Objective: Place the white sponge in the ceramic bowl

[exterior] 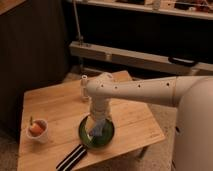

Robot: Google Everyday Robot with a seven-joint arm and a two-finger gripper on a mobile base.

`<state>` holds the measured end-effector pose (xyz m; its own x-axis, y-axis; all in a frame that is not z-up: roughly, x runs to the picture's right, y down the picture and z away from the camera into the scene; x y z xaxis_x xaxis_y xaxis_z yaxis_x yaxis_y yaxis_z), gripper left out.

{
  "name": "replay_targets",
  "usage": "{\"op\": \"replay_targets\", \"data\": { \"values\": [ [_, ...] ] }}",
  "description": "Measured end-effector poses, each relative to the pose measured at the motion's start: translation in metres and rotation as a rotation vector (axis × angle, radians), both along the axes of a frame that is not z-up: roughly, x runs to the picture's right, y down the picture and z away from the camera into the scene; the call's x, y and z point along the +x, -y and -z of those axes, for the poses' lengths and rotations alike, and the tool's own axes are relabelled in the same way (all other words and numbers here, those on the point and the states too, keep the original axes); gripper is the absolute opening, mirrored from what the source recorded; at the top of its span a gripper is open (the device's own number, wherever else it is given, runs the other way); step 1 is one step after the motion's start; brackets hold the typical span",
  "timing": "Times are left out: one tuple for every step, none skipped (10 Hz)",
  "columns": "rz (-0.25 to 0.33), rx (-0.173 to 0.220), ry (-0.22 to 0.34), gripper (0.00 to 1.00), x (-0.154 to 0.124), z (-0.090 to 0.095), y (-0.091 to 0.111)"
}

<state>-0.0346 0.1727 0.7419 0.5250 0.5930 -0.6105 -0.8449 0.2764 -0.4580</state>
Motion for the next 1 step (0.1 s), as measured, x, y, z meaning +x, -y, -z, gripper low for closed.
{"op": "replay_targets", "data": {
  "values": [
    [-0.028, -0.008, 0.013, 0.80, 0.0003, -0.0030, 0.0057]
  ]
}}
